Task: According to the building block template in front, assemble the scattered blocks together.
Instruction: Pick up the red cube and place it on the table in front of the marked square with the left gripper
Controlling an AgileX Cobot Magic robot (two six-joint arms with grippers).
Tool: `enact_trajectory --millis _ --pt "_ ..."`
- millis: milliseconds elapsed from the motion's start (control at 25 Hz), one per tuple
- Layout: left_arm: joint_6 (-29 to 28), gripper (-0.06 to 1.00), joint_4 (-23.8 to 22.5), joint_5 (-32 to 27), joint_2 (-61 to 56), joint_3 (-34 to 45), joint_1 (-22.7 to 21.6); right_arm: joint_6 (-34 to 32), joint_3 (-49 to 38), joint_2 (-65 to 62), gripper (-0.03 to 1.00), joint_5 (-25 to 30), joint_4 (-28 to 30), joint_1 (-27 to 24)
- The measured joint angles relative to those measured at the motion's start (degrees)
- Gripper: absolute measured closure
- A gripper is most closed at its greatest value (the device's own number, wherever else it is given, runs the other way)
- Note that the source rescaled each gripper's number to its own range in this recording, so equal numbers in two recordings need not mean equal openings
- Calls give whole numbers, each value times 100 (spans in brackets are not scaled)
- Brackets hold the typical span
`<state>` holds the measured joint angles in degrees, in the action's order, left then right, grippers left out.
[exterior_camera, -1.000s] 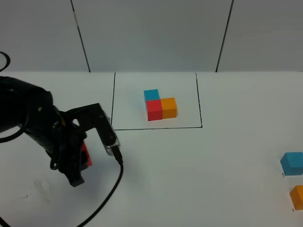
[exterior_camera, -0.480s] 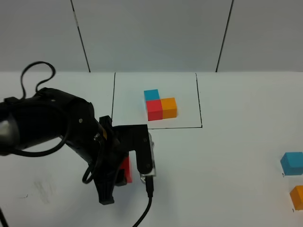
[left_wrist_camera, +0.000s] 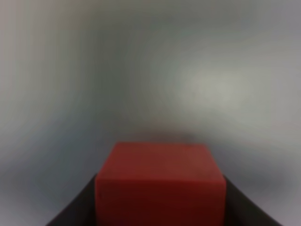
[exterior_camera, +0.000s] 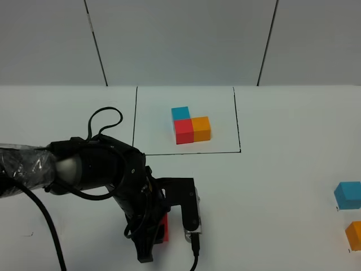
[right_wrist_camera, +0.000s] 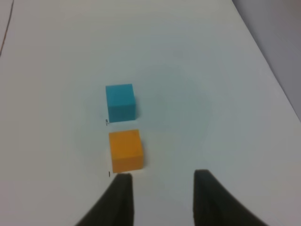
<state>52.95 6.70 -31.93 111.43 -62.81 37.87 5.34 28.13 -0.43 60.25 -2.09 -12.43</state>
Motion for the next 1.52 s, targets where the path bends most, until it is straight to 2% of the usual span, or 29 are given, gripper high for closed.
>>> enact_trajectory --millis 280,520,1200,1520 --pt "140 94 -155 208 205 0 0 0 0 0 97 0 0 0" --pt "135 94 -356 664 222 -20 0 -6 0 0 97 0 0 0" --pt "135 94 -376 640 273 -45 0 0 0 0 97 0 0 0" --pt "114 94 -179 445 283 -68 0 -6 0 0 97 0 0 0"
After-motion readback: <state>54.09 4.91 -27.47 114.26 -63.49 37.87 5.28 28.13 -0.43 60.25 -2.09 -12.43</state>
